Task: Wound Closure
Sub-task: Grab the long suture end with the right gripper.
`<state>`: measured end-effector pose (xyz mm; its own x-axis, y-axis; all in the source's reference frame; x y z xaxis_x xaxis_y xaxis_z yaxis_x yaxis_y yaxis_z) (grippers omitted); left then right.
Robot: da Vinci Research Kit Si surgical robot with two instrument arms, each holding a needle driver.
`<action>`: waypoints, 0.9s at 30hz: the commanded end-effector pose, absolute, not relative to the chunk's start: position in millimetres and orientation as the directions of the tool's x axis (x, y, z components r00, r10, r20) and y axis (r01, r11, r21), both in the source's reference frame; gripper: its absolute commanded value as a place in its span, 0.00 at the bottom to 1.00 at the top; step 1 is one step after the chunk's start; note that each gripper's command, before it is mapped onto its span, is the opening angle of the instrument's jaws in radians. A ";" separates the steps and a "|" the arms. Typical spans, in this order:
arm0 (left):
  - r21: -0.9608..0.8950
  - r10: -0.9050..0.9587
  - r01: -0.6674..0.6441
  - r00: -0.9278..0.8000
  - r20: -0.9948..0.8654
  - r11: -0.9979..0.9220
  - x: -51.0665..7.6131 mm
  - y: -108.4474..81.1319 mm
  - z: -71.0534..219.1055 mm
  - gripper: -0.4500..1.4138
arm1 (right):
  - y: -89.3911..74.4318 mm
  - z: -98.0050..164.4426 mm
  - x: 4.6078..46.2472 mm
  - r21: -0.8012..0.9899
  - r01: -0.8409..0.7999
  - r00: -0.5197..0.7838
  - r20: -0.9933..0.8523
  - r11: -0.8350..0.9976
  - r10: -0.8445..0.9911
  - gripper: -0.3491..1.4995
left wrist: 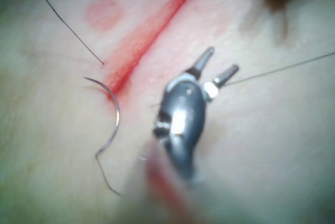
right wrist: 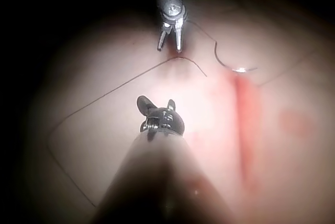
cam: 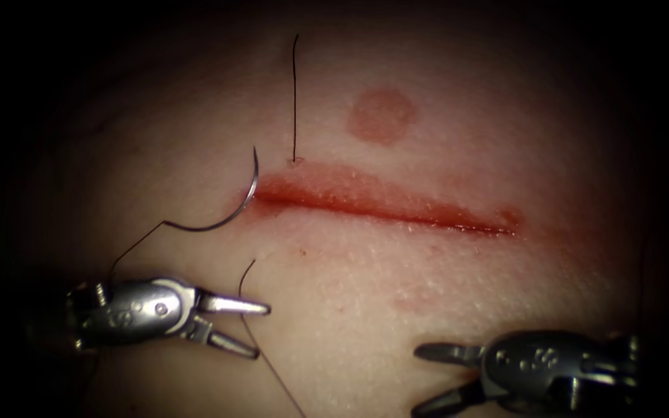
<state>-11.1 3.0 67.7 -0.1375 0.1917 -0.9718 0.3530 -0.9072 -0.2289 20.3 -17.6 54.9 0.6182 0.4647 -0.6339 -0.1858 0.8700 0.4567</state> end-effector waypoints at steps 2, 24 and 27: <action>-0.242 0.185 0.388 -0.179 -0.966 -0.889 -12.6 1.1 68.0 0.35 | -17.9 55.9 20.1 0.457 -0.198 0.625 -0.623 0.867 0.471 0.91; -0.260 0.069 0.325 -0.497 -0.865 -0.909 -17.4 -6.4 68.8 0.37 | -16.3 56.1 19.8 0.436 -0.209 0.628 -0.626 0.875 0.462 0.92; -0.235 0.043 0.313 -0.515 -0.856 -0.920 -18.9 -7.3 67.8 0.37 | -16.4 56.1 19.9 0.435 -0.211 0.628 -0.626 0.875 0.463 0.92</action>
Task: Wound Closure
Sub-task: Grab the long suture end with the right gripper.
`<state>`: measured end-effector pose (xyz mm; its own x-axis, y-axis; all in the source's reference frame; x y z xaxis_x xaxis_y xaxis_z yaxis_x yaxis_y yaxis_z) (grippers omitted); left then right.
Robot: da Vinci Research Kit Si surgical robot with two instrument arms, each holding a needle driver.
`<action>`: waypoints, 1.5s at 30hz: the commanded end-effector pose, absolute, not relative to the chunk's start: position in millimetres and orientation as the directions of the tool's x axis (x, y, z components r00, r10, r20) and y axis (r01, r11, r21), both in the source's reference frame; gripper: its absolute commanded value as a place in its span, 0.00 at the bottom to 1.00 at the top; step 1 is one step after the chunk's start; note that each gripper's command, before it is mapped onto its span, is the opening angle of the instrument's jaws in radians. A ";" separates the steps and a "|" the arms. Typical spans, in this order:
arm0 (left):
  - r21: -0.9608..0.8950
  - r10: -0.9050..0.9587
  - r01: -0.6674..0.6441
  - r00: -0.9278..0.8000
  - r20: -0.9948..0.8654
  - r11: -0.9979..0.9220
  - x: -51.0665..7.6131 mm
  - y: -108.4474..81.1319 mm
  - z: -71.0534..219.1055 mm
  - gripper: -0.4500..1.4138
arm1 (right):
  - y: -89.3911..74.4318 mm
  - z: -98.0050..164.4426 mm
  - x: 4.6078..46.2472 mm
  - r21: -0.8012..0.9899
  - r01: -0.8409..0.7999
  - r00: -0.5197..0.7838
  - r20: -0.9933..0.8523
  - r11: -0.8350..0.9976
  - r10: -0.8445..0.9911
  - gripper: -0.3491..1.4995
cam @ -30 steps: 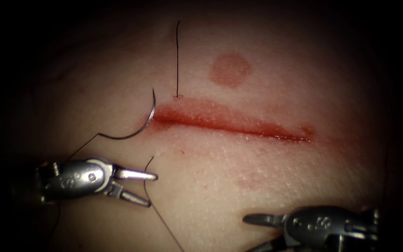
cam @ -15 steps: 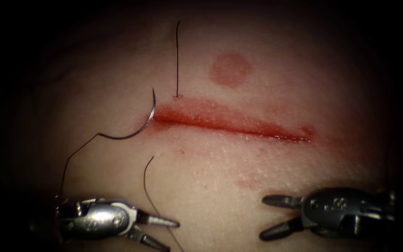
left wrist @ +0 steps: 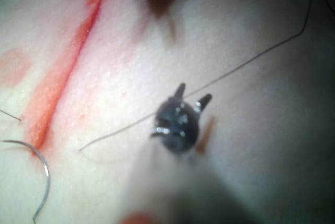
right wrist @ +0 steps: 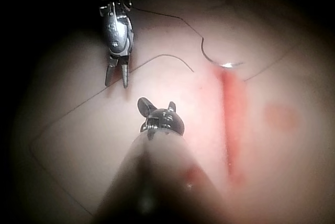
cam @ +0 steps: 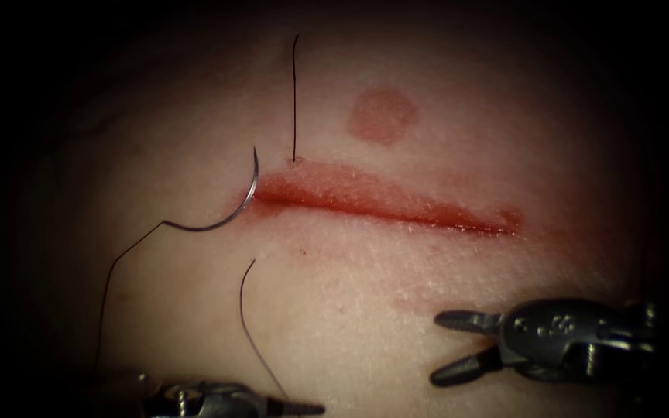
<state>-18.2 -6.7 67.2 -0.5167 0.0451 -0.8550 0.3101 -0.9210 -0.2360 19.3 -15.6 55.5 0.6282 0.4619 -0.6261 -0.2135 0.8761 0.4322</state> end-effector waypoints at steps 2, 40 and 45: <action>-0.218 0.026 0.311 -0.522 -0.852 -0.925 -19.7 -7.8 67.6 0.37 | -16.4 56.0 19.9 0.435 -0.211 0.628 -0.626 0.875 0.462 0.92; -0.061 -0.003 0.147 -0.396 -0.918 -0.987 -11.8 1.6 63.6 0.05 | -12.7 55.1 22.4 0.312 -0.293 0.470 -0.776 0.904 0.420 0.93; -0.047 0.002 0.092 -0.436 -0.900 -0.995 -10.2 3.2 63.9 0.05 | -13.5 54.8 22.1 0.310 -0.279 0.477 -0.776 0.909 0.411 0.92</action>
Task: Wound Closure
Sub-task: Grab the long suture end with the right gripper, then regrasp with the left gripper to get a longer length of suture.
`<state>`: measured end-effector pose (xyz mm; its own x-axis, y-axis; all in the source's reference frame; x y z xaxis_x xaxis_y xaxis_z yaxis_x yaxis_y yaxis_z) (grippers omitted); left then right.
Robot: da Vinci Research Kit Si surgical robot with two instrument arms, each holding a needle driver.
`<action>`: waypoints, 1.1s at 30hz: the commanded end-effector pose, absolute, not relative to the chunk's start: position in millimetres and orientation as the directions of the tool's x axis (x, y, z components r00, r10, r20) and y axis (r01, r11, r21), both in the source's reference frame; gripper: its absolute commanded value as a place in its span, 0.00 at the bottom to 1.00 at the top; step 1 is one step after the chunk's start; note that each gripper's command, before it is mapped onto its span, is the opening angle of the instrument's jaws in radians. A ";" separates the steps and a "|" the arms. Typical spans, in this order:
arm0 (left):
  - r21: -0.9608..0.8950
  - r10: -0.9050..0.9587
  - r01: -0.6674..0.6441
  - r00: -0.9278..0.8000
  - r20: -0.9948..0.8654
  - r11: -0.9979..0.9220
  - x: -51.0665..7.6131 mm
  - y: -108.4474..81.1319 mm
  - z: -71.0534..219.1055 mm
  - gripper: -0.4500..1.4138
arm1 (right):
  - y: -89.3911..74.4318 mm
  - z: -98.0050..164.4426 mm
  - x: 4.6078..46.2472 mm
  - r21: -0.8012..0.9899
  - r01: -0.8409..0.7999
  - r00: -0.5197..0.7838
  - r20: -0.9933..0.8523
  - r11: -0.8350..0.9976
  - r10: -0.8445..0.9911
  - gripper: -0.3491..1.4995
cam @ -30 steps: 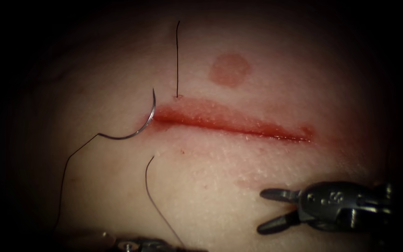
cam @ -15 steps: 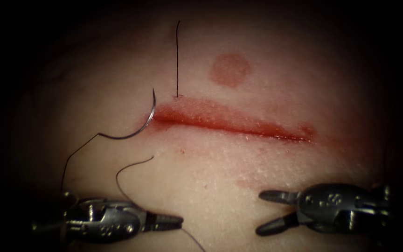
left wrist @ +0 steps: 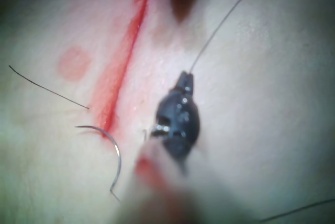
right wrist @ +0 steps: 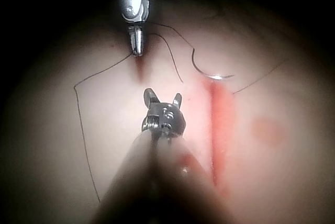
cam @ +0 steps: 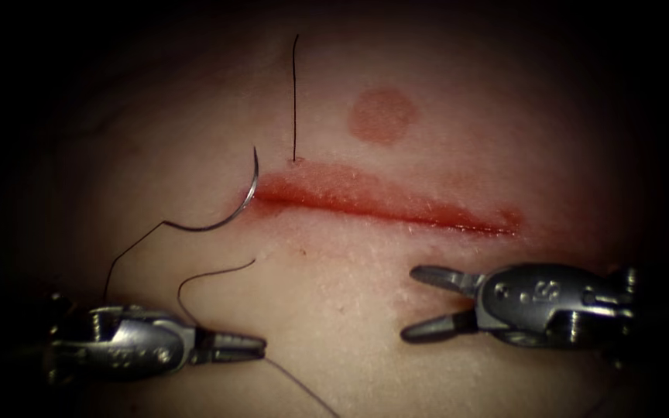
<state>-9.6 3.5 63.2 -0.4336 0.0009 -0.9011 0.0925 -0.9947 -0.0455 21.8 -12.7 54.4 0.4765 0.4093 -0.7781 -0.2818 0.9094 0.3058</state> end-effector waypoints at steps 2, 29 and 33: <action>-0.037 0.005 0.061 -0.453 -0.891 -0.997 -9.3 4.4 64.5 0.05 | -13.8 54.8 21.7 0.308 -0.274 0.478 -0.779 0.911 0.407 0.91; -0.253 0.249 -0.048 -0.433 -0.866 -0.966 -11.0 5.6 65.5 0.52 | -13.8 53.6 20.8 0.317 -0.267 0.473 -0.780 0.910 0.410 0.89; -0.249 0.234 -0.024 -0.440 -0.867 -0.968 -13.6 4.6 63.7 0.50 | -13.9 53.7 20.8 0.314 -0.267 0.473 -0.781 0.911 0.408 0.89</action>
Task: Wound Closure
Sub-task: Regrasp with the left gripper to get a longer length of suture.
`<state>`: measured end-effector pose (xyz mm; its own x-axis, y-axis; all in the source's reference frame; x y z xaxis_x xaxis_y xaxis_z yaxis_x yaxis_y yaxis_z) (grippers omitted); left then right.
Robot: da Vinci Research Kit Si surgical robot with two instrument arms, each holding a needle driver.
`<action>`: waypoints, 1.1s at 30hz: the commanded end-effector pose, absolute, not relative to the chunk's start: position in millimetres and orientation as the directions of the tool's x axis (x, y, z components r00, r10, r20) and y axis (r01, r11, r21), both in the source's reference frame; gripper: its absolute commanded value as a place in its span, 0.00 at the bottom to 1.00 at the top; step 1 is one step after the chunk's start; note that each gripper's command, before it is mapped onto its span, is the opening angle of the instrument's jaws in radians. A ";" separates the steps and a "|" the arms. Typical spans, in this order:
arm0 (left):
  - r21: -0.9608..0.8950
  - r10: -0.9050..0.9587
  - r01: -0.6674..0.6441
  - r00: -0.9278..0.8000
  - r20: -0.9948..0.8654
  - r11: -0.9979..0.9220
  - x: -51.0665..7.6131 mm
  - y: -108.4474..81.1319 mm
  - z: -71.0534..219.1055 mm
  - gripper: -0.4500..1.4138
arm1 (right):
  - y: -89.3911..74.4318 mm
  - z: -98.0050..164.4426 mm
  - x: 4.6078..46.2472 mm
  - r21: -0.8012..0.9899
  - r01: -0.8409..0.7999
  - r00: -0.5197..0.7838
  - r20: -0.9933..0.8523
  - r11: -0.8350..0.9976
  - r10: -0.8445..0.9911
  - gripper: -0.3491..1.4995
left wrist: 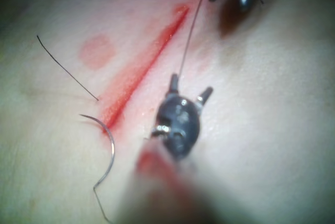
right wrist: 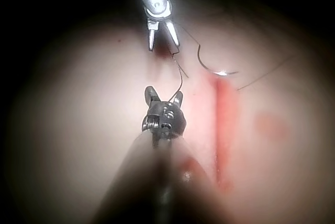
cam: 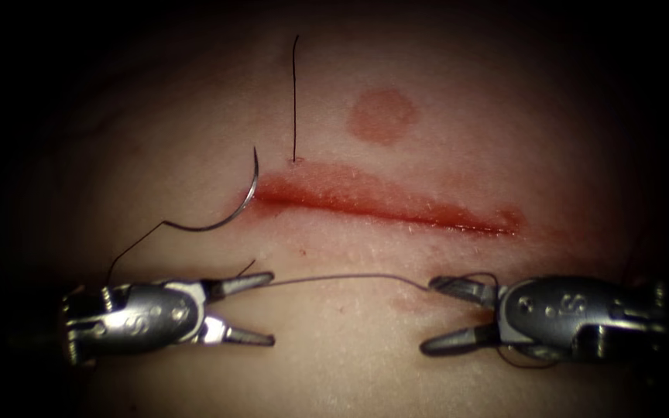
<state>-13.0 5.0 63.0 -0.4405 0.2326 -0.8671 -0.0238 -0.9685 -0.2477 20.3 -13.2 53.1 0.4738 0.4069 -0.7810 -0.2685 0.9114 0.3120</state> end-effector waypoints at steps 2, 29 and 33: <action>-0.251 0.234 -0.022 -0.449 -0.863 -0.968 -14.6 4.7 63.6 0.47 | -14.0 53.8 20.8 0.312 -0.269 0.471 -0.783 0.911 0.407 0.90; -0.216 0.190 -0.015 -0.541 -0.820 -0.976 -15.4 6.0 67.5 0.41 | -13.8 51.6 18.6 0.246 -0.228 0.598 -0.728 0.942 0.335 0.94; -0.216 0.192 -0.019 -0.539 -0.820 -0.976 -15.6 6.2 67.6 0.41 | -14.9 50.0 18.4 0.351 -0.164 0.545 -0.747 0.922 0.382 0.92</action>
<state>-15.0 6.6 66.9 -0.5392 0.1916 -0.8201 -0.0212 -0.9766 -0.2142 17.9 -14.0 49.2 0.5318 0.3775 -0.7581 -0.1542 0.9234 0.3516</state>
